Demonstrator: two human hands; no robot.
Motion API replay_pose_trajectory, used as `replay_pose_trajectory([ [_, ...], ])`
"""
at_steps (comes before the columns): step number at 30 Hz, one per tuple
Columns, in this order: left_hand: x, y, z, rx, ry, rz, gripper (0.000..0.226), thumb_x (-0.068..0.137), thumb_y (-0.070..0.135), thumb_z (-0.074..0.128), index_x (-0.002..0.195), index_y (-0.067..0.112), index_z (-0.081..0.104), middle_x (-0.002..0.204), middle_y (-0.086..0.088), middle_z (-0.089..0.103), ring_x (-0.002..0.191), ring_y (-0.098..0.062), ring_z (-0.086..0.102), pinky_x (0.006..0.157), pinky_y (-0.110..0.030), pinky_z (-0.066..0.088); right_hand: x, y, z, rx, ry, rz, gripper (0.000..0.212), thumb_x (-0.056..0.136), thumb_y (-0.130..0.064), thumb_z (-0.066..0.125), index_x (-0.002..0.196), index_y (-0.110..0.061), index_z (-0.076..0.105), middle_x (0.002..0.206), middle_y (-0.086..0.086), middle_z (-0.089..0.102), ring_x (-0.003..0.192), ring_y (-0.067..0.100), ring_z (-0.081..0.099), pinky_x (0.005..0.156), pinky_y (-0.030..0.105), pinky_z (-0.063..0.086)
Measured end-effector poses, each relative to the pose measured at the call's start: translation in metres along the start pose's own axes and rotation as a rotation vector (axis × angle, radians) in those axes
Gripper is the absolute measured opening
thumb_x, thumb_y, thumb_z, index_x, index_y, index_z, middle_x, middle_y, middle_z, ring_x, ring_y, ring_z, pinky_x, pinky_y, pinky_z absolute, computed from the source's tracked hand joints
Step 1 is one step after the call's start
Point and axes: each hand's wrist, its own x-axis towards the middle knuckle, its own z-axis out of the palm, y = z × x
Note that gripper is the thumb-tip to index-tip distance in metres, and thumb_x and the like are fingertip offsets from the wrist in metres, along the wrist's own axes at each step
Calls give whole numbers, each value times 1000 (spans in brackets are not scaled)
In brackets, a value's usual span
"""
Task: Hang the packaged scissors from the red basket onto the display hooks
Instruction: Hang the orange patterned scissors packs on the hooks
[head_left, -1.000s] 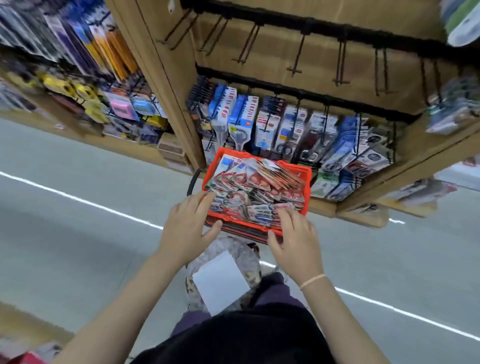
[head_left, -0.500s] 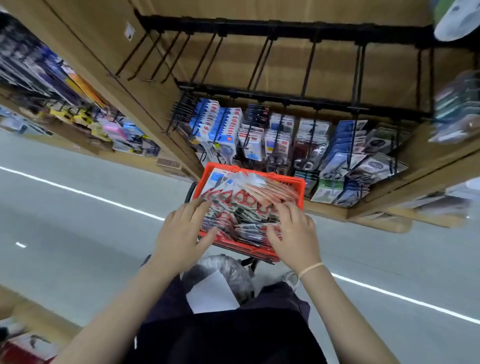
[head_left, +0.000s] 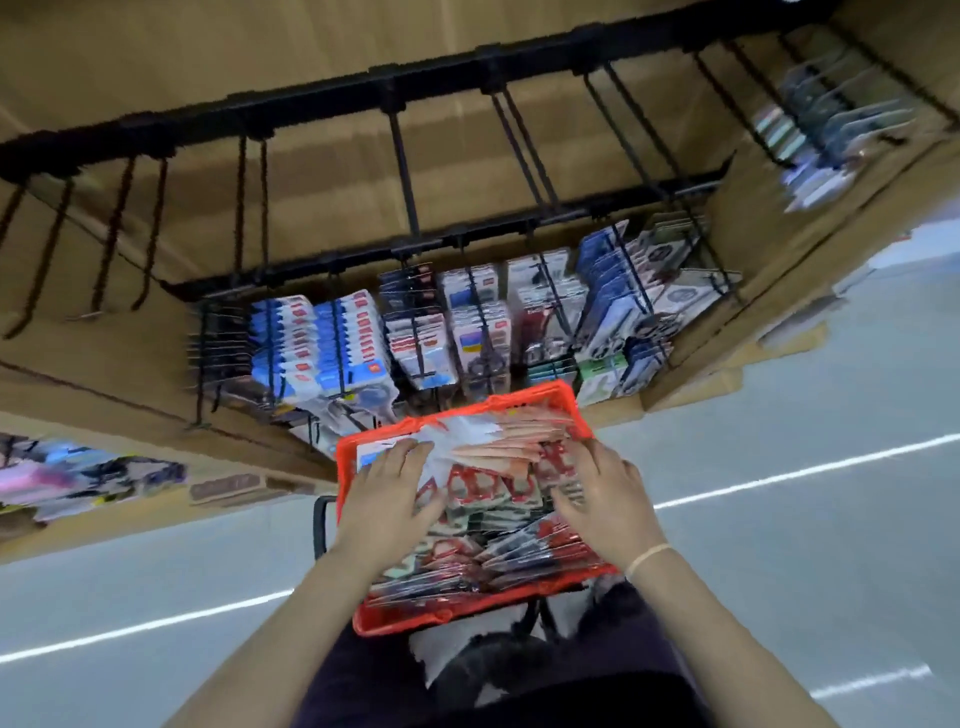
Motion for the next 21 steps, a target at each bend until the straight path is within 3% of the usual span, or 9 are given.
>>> replay_pose_trajectory([
  [4, 32, -29, 52, -130, -20, -61, 91, 86, 71, 25, 157, 15, 35, 163, -10, 35, 149, -34, 35, 118, -52, 34, 55, -10, 38, 28, -58, 4, 71, 90, -54, 49, 146, -11, 43, 143, 13, 49, 132, 34, 47, 110, 46, 40],
  [6, 43, -35, 81, -168, -6, -73, 94, 85, 75, 21, 160, 18, 30, 167, -8, 27, 154, -31, 26, 124, -52, 24, 88, -6, 58, 18, -54, -7, 71, 91, -49, 60, 147, -11, 39, 147, 13, 45, 137, 33, 42, 114, 45, 36],
  [9, 55, -39, 115, -151, 4, -70, 93, 84, 78, 13, 162, 28, 22, 171, 1, 14, 158, -22, 12, 127, -50, 8, 123, 3, 86, -40, -111, -52, 74, 93, -49, 64, 152, -16, 34, 154, 12, 40, 142, 33, 35, 118, 45, 29],
  [12, 66, -46, 134, -148, 31, -87, 94, 82, 80, 8, 161, 32, 22, 171, 5, 12, 159, -19, 7, 128, -47, -3, 137, 14, 109, -30, -186, -106, 63, 95, -47, 62, 151, -29, 38, 149, 6, 49, 139, 30, 41, 115, 39, 28],
  [16, 65, -46, 144, -152, 52, -107, 96, 79, 80, 2, 162, 36, 19, 171, 9, 12, 158, -15, 4, 125, -36, -6, 144, 23, 129, 88, -109, -180, 47, 98, -38, 61, 144, -30, 52, 140, 5, 59, 130, 28, 51, 113, 38, 36],
  [21, 64, -45, 153, -165, 96, -108, 93, 80, 81, 3, 161, 38, 19, 171, 9, 13, 158, -15, 8, 125, -38, -2, 156, 16, 144, -58, -14, -243, 39, 104, -33, 51, 142, -26, 56, 133, 7, 66, 123, 31, 58, 104, 43, 45],
])
